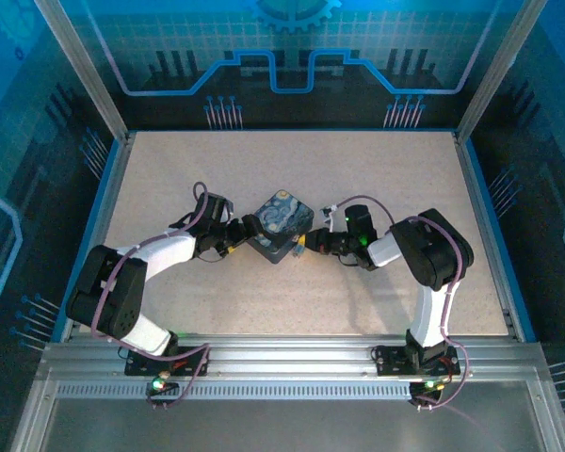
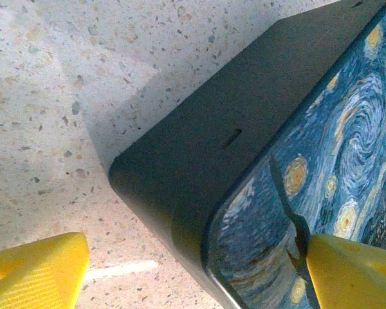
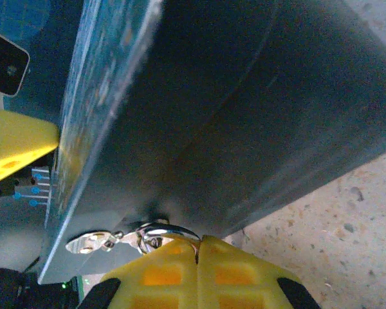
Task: Unlock the padlock with the key
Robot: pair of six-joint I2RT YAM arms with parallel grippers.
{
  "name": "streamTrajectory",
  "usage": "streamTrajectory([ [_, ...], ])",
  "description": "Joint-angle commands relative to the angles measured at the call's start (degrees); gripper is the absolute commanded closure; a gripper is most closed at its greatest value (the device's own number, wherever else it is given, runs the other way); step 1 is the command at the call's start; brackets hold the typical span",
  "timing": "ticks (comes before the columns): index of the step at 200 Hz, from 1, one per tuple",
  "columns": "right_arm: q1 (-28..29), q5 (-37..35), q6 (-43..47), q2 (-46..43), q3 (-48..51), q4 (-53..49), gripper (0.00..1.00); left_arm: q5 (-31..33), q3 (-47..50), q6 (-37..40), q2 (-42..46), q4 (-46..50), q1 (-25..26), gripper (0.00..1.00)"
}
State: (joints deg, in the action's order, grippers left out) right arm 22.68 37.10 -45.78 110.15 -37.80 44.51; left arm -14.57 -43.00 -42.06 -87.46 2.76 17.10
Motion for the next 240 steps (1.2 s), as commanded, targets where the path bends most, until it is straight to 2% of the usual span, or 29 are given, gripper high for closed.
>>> streamTrajectory([
  [1, -0.9, -1.7, -2.2, -1.8, 0.6, 2.3, 0.96, 1.6, 0.7, 0.5, 0.9, 3.3, 0.3, 0.11],
  [62, -2.5, -3.9, -1.9, -5.0, 2.0, 1.3, 0.96, 1.3, 1.3, 0.2, 1.0, 2.7, -0.5, 0.11],
  [110, -4.2, -5.2, 4.9, -14.4, 3.8, -11.2, 0.96, 1.4, -0.2, 1.6, 0.0, 3.1, -2.1, 0.11],
  [173, -2.4, -6.7, 16.7, -32.4, 0.4, -42.1, 0.95, 0.9, -4.7, 4.6, -3.7, 4.1, -4.8, 0.11],
  [209, 1.0, -8.8, 19.7, -38.1, -2.4, -58.2, 0.95, 0.1, -7.8, 5.4, -6.0, 3.7, -6.3, 0.11],
  [240, 4.2, -10.5, 19.4, -39.7, -3.8, -67.6, 0.94, 0.0, -10.8, 6.9, -6.2, 4.5, -6.8, 0.11],
])
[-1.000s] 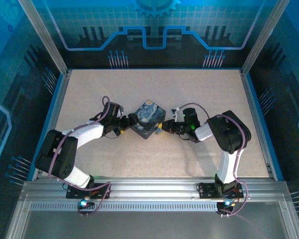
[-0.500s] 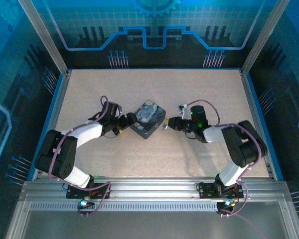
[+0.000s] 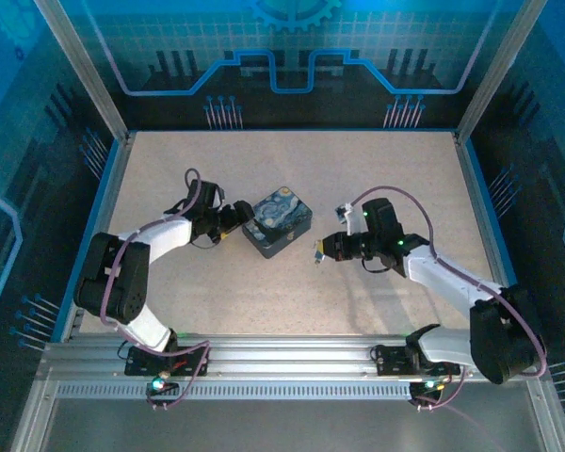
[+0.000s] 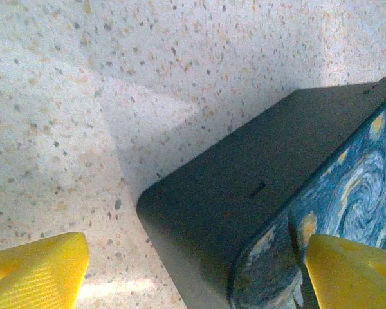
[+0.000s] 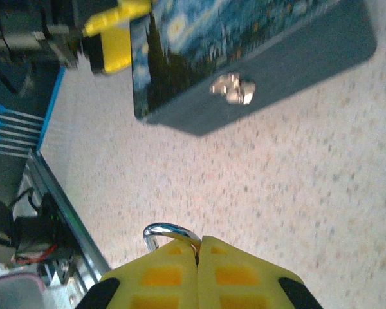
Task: Unlock the padlock with the key
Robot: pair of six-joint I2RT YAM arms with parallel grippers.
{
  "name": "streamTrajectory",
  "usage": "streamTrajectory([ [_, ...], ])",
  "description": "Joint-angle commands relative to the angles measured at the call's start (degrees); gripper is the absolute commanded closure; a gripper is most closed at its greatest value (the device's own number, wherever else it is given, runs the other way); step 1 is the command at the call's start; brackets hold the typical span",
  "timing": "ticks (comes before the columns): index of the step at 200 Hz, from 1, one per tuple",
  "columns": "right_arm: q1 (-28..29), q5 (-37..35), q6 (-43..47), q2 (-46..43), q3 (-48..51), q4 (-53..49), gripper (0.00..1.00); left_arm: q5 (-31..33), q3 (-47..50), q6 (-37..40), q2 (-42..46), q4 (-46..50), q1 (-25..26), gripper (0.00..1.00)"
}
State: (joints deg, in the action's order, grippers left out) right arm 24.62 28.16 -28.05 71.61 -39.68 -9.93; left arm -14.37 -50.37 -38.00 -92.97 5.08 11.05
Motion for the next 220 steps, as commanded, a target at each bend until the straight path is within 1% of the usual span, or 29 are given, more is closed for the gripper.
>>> streamTrajectory([
  [1, 2.3, -1.5, 1.7, -1.1, -1.9, -13.3, 0.94, -0.2, -3.6, 2.9, -0.7, 2.2, -0.8, 0.11],
  [21, 4.5, -2.7, 0.3, -0.3, -2.2, -16.7, 0.94, -1.2, -6.2, 4.2, -0.7, 3.1, -1.5, 0.1],
  [36, 5.8, -2.4, -0.4, 1.2, -2.2, -17.1, 0.94, -1.8, -7.1, 5.1, 0.6, 2.5, -1.8, 0.1],
  [59, 8.2, -3.3, -1.6, 4.4, -2.3, -16.3, 0.94, -1.3, -7.1, 6.2, 4.1, 2.4, -1.9, 0.08],
  [90, 9.6, -3.6, -2.0, 10.3, -3.8, -15.3, 0.94, 0.0, -5.3, 6.8, 10.0, 3.6, -2.2, 0.08],
  [122, 9.8, -4.6, -3.2, 14.5, -4.0, -11.8, 0.94, 0.7, -2.3, 7.4, 16.9, 4.5, -3.3, 0.07],
  [155, 9.8, -6.3, -3.3, 17.9, -4.4, -8.8, 0.93, 4.3, -0.9, 10.4, 23.3, 7.9, -4.3, 0.06],
  [193, 9.7, -6.2, -3.4, 21.6, -4.7, -6.7, 0.89, 5.6, 0.2, 11.5, 27.1, 10.5, -5.5, 0.05],
  [220, 9.7, -7.7, -3.3, 21.0, -4.7, -7.1, 0.84, 5.8, 0.7, 11.6, 28.4, 11.3, -6.1, 0.05],
])
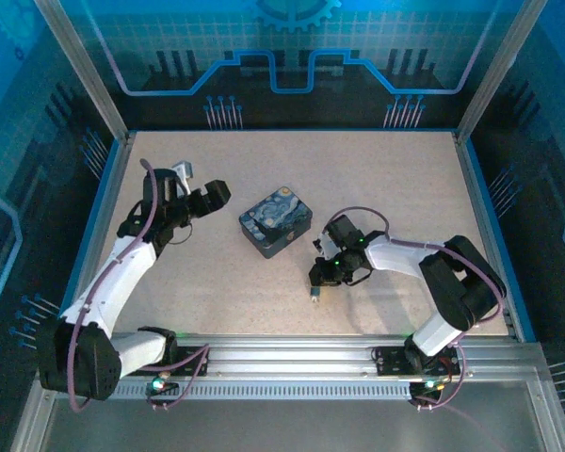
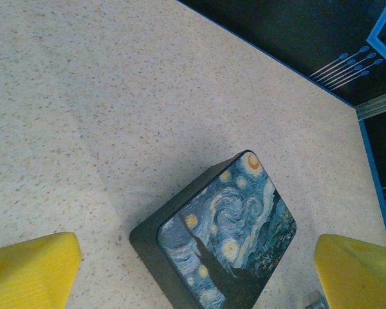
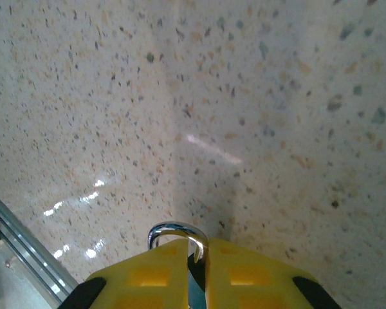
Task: Unlock the padlock with the key
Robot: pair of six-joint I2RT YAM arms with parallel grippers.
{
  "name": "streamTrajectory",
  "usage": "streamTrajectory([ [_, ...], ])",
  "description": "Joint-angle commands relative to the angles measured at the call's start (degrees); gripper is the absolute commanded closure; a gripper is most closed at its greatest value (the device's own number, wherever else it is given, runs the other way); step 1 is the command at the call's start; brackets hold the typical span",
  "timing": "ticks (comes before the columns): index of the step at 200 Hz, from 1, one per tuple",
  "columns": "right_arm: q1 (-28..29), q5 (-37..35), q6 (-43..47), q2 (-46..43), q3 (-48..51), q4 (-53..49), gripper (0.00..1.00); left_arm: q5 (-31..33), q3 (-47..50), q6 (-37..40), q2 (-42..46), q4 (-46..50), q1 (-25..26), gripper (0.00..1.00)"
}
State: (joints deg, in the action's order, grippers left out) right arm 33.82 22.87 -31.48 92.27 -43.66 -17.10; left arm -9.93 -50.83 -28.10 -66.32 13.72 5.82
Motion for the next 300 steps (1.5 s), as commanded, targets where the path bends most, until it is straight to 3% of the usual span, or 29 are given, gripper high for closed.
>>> streamTrajectory([
  [1, 0.5, -2.5, 0.1, 0.2, -0.7, 0.1, 0.84, 1.4, 1.1, 1.7, 1.8, 2.6, -0.9, 0.05],
  [59, -0.1, -4.4, 1.2, -1.9, -2.1, -2.2, 0.77, 4.0, -0.1, 4.9, 4.3, 5.9, -1.7, 0.05],
  [111, -2.0, -9.6, 2.8, -11.6, -2.4, -4.4, 0.71, 6.7, 0.9, 7.4, 9.0, 6.5, -1.9, 0.04],
  [184, -14.1, -23.0, 7.0, -36.1, 1.6, -4.5, 0.55, 23.9, 8.0, 8.9, 20.1, 2.6, -2.0, 0.01],
  [230, -22.7, -26.2, 9.9, -45.9, 5.3, -0.4, 0.29, 31.2, 12.3, 8.5, 22.3, -0.8, -2.1, 0.01],
  [256, -27.2, -28.3, 8.8, -48.5, 8.7, 2.5, 0.0, 34.0, 14.1, 9.2, 21.9, -2.9, -2.2, 0.01],
  [300, -29.6, -33.4, 19.3, -45.8, 18.4, 19.5, 0.0, 37.3, 20.3, 13.0, 18.9, -14.4, -2.2, 0.01],
])
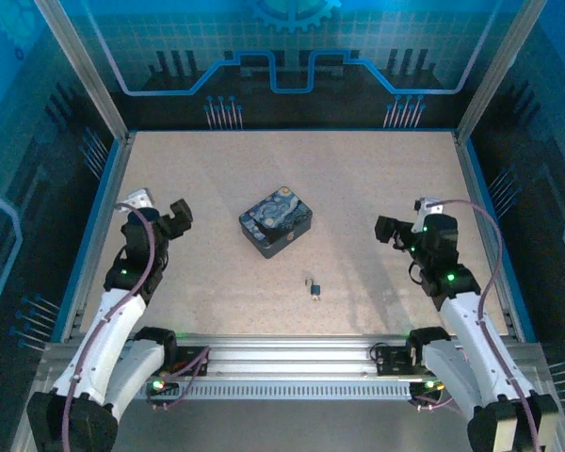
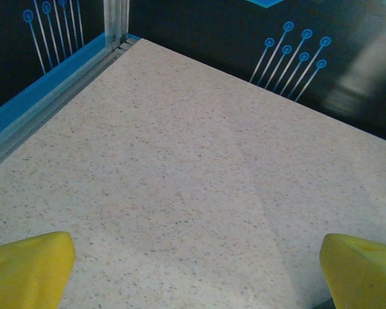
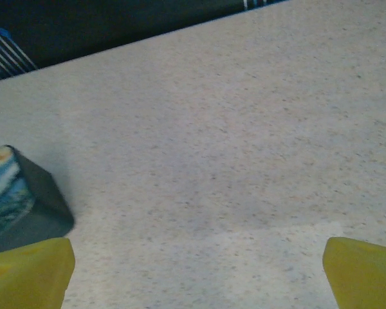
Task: Unlock the padlock with the key
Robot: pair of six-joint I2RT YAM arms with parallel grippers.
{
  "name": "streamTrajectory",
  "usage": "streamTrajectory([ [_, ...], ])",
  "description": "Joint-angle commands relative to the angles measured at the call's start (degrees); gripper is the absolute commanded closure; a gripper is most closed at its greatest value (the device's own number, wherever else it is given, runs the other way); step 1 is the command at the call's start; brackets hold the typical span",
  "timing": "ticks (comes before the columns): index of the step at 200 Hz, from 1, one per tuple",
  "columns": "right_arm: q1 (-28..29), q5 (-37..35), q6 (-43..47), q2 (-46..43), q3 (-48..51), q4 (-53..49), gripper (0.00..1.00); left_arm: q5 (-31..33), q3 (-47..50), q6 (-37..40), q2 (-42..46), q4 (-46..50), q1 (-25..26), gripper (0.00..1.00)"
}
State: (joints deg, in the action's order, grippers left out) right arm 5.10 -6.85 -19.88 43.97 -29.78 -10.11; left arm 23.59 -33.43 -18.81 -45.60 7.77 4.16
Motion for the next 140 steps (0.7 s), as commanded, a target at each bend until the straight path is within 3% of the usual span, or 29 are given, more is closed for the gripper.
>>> streamTrajectory([
  [1, -0.8, -3.7, 8.1, 2.7, 4.7, 12.9, 0.0, 3.8, 3.0, 3.9, -2.0, -8.8, -0.6, 0.01],
  [46, -0.8, -3.6, 14.8, 19.5, 3.1, 24.4, 0.0, 5.9, 7.3, 10.1, -12.4, -23.7, -0.6, 0.01],
  [75, -0.4, -3.3, 15.2, 26.3, 5.7, 39.7, 0.0, 3.5, 7.3, 12.0, -16.8, -27.5, -0.6, 0.01],
  [140, 0.3, -2.5, 20.4, 40.1, 5.0, 52.0, 0.0, -0.5, 8.8, 15.1, -24.5, -36.3, -0.7, 0.01],
])
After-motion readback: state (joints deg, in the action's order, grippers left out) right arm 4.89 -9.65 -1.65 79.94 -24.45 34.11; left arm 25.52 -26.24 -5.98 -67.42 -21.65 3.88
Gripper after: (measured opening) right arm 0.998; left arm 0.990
